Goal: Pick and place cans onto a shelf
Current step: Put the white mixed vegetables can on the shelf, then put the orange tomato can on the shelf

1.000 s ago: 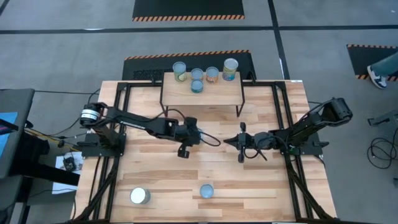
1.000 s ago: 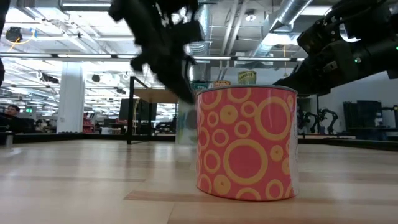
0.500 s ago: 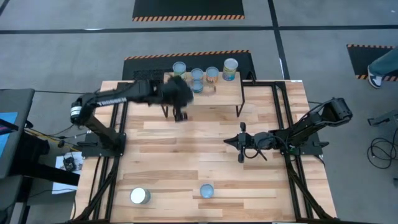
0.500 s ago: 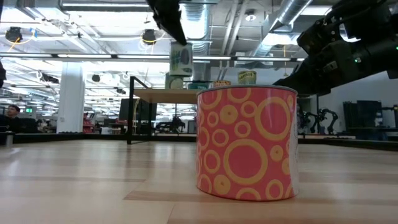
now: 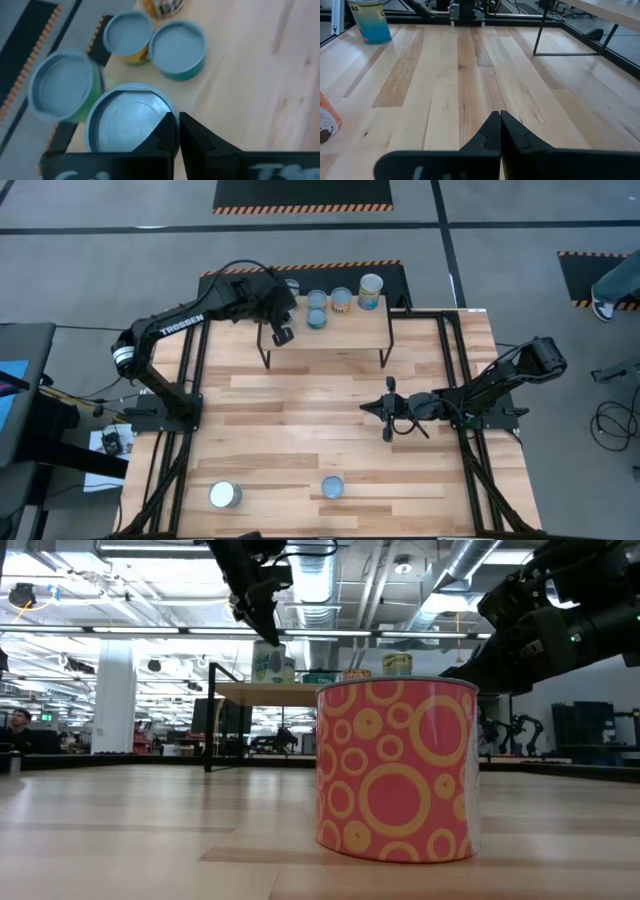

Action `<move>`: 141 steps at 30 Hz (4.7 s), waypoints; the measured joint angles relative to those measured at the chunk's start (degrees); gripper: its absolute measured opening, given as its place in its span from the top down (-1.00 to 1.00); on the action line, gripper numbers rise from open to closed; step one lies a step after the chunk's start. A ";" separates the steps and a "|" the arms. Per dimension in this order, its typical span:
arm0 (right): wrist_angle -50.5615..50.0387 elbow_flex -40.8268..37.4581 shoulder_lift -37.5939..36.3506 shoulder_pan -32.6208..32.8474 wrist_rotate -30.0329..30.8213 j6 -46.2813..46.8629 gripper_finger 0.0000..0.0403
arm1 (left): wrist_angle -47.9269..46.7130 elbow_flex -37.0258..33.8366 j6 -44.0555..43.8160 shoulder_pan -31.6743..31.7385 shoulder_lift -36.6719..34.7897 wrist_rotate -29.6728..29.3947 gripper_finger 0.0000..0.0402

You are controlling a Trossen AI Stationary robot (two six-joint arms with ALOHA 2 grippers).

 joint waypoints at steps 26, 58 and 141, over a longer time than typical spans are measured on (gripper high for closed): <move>0.00 -0.02 0.00 0.00 -0.05 0.30 0.95 | 4.51 0.04 -3.25 2.90 1.87 3.59 1.00; -0.06 -0.02 0.00 0.00 -0.07 0.44 0.94 | 5.13 0.04 -1.15 2.88 1.87 -0.30 0.66; -63.16 52.98 19.52 12.67 -11.29 26.55 0.16 | 76.09 -63.65 0.48 -20.48 -33.90 13.16 0.99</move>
